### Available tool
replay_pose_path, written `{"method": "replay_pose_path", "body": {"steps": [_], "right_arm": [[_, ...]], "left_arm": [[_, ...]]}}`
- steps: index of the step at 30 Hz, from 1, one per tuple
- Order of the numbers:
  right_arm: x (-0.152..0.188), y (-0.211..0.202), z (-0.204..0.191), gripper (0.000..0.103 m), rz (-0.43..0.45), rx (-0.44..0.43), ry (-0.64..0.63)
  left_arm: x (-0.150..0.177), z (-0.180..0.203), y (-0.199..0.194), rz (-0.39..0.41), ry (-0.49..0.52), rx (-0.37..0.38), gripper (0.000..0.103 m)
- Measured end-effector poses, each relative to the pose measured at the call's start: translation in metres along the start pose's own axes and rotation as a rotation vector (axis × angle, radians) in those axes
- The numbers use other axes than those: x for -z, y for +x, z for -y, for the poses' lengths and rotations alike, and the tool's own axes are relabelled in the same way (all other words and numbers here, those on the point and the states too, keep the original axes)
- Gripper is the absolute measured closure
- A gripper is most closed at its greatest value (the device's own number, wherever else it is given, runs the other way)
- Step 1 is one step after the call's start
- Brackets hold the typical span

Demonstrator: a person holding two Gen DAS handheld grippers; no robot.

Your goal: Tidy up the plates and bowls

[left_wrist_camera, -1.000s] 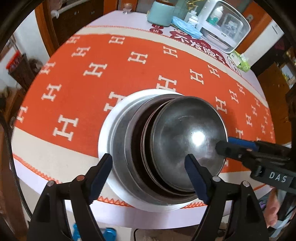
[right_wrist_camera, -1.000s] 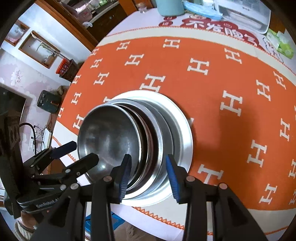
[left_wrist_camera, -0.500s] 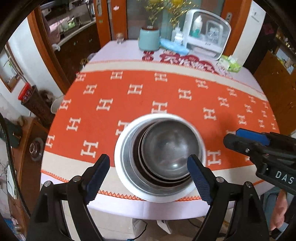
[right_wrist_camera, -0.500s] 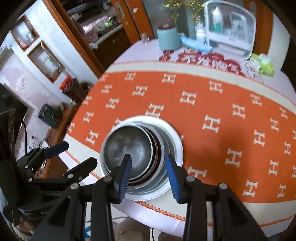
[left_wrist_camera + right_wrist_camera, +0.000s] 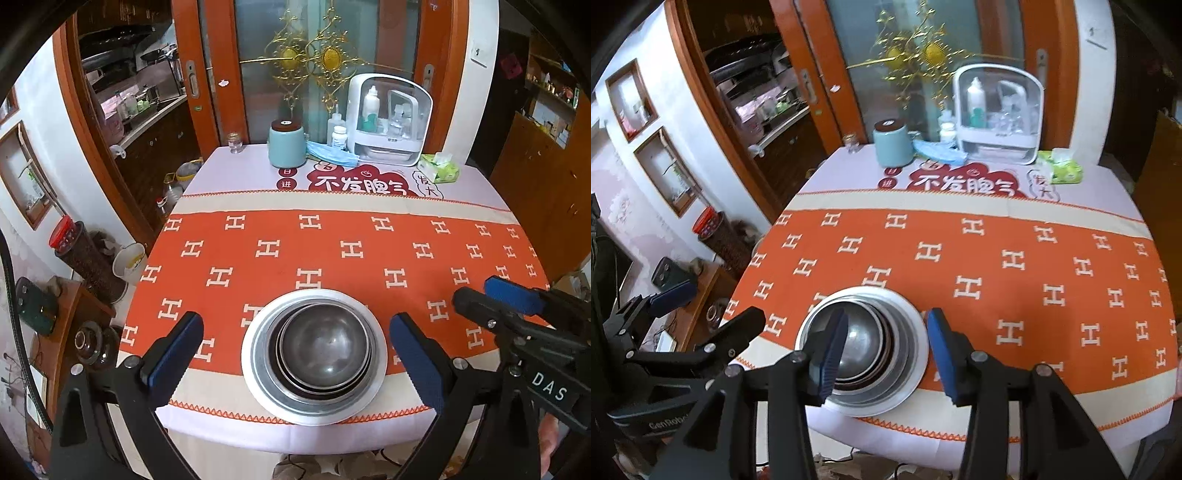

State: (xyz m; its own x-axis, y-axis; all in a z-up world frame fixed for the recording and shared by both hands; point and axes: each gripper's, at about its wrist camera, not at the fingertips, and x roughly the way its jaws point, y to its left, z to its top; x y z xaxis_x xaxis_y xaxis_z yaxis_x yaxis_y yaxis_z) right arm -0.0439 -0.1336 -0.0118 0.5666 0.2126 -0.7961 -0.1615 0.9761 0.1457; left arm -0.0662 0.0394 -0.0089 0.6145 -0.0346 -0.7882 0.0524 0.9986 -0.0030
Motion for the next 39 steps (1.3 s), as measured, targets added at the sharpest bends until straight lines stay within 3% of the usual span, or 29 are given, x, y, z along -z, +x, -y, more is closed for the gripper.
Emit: {"method": "replay_pose_path", "body": {"steps": [14,39], "right_arm": [[0.015,-0.036,0.025,0.055,0.104,0.120,0.124],[0.026,-0.056,0.031,0.054,0.130,0.148,0.106]], "left_arm": [[-0.001,0.019,-0.018,0.068,0.035,0.014,0.003],[0.010,0.045,-0.031,0.088,0.037,0.019,0.003]]}}
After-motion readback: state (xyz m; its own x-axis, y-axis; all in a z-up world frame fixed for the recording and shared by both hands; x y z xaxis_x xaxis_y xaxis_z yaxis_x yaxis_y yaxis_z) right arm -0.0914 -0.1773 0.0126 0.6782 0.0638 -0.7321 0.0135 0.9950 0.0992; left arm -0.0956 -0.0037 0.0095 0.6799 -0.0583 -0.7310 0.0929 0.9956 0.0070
